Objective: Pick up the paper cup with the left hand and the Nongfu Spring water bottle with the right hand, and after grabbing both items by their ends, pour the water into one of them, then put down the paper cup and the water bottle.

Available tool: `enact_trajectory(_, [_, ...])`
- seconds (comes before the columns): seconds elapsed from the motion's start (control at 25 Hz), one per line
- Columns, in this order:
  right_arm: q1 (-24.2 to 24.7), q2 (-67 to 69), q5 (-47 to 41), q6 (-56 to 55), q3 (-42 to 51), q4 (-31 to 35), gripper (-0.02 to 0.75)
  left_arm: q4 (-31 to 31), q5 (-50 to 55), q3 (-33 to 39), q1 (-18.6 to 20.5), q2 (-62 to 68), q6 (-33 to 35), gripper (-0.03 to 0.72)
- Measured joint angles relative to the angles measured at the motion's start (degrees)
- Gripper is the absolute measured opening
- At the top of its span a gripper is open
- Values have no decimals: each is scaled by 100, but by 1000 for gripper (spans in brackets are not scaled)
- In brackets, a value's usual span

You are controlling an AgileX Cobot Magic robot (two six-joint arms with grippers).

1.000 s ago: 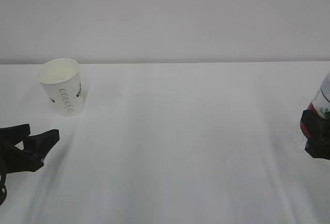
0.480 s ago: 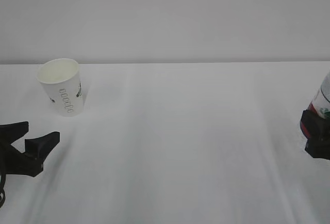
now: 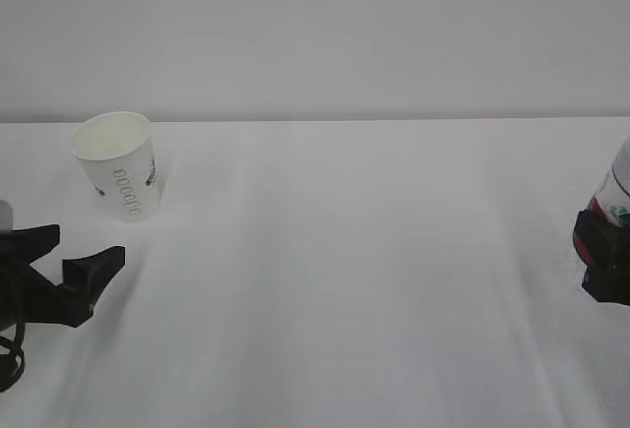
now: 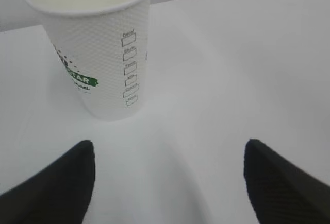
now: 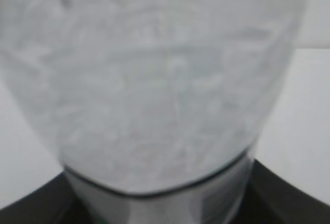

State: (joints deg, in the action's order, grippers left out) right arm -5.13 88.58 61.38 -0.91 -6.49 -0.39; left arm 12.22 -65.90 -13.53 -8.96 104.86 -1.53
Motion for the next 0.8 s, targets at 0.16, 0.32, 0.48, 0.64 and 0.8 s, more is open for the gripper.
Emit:
enact_trajectory(0.16, [0,0,0,0,0,0,449,-23,-4,-43,0,220,0,692])
enact_trajectory(0.32, [0,0,0,0,0,0,449,-23,-4,-149,0,308,0,691])
enact_trajectory(0.48, [0,0,0,0,0,-2,449,-12,-4,-171,0,308,0,681])
enact_trajectory(0.64, [0,0,0,0,0,-2,449,-12,-4,-171,0,308,0,678])
enact_trajectory(0.8, [0,0,0,0,-12,-2,449,-23,-4,-356,0,321,0,678])
